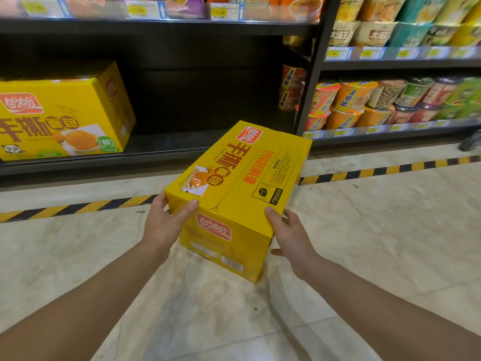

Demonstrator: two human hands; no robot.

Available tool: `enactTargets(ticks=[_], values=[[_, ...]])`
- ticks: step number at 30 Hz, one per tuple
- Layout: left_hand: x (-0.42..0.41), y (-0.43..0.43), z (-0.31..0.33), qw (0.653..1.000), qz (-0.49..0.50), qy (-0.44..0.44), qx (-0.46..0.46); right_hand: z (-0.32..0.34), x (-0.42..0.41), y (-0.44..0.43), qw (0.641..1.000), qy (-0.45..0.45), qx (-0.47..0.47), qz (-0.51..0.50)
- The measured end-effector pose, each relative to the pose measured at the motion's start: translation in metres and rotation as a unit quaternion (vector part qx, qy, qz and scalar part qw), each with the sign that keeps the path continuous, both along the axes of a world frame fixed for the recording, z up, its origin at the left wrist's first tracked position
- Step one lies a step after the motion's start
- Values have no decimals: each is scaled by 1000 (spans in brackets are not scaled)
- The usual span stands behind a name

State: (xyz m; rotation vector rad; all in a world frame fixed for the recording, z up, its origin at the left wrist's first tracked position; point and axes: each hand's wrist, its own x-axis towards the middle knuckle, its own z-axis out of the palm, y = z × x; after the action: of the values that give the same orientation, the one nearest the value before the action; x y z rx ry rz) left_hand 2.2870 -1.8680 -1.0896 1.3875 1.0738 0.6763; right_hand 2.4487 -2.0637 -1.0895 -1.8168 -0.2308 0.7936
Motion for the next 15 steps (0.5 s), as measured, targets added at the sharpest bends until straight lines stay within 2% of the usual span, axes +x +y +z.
enactTargets(ticks=[4, 10, 15], values=[[3, -20, -7, 999, 22, 16, 41, -15, -15, -10, 997, 41, -10, -59], [11, -46, -10, 999, 29, 27, 36, 5, 6, -33, 994, 53, 12, -90], [18, -58, -13, 999, 22, 11, -42, -3, 5, -48, 990, 47, 1, -129]])
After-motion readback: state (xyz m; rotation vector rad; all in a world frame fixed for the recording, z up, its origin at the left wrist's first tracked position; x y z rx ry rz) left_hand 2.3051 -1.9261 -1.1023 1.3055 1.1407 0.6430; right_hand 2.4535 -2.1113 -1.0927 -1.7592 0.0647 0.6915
